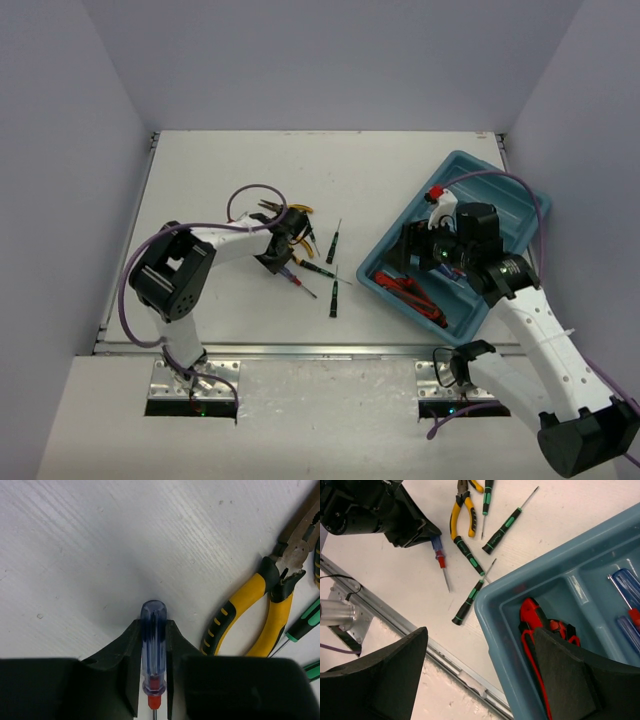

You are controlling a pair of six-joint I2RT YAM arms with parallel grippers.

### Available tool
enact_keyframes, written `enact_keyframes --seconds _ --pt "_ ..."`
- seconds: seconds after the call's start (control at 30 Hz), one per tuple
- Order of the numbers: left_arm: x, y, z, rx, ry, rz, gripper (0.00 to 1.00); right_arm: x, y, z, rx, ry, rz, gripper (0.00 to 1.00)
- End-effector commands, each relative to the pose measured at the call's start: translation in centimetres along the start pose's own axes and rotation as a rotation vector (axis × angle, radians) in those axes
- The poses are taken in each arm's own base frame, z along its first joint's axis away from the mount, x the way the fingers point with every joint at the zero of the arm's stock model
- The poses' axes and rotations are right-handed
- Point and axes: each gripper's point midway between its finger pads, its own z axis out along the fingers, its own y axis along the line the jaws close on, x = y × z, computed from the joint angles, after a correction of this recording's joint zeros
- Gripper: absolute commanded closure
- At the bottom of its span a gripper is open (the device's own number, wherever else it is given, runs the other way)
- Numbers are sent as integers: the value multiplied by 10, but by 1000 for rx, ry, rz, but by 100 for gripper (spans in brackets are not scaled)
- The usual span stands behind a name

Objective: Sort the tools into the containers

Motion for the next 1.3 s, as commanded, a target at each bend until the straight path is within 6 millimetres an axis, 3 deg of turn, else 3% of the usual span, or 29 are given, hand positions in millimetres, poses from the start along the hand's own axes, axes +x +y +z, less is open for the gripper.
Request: enact_keyframes --seconds 0.0,0.13,0.23,0.27,0.3,0.4,0.47,0.57,0.73,0.87,0.97,1.0,1.03,1.07,1.1,1.13,1.17,1.2,1.27 --pt "3 23 0 -12 19 -74 99 -2 13 3 -81 -10 -23 16" --pt "-5 35 -14 43 -1 -92 100 10 33 9 -214 37 -2 20" --pt "-9 29 -30 156 -15 -67 100 18 59 14 -346 54 -16 20" --pt "-6 24 -40 223 -21 -40 100 26 76 16 -399 77 -25 19" --pt "-5 13 -57 351 -34 12 100 33 91 21 -437 90 -44 18" --pt "6 -17 -105 679 -12 58 100 45 110 39 -447 122 -19 17" --pt "7 -37 -163 973 -3 75 100 52 116 56 -425 131 16 18" --pt "15 -40 -209 1206 34 120 100 48 133 71 -430 98 36 19" --pt "26 -34 -251 1408 96 154 100 37 141 94 -372 78 31 24" --pt "35 -29 -265 1484 149 151 100 36 152 103 -402 74 47 31" --pt "43 -26 -267 1506 189 161 100 30 163 106 -440 58 45 45" --pt "44 -27 -268 1511 194 163 100 28 166 107 -453 54 35 61" --pt "44 -27 -268 1513 194 165 94 27 168 108 -462 55 22 79" --pt "44 -27 -268 1513 190 166 81 27 169 109 -465 64 6 99" --pt "42 -28 -269 1510 176 168 80 28 167 109 -455 74 -17 100" --pt "37 -29 -267 1479 146 172 32 29 159 111 -410 83 -60 100" --pt "32 -30 -262 1430 119 167 10 31 154 110 -382 104 -77 100" --pt "24 -31 -253 1353 74 168 8 29 141 109 -318 107 -102 100" --pt "0 -27 -233 1155 -41 189 0 21 97 104 -123 90 -205 100"
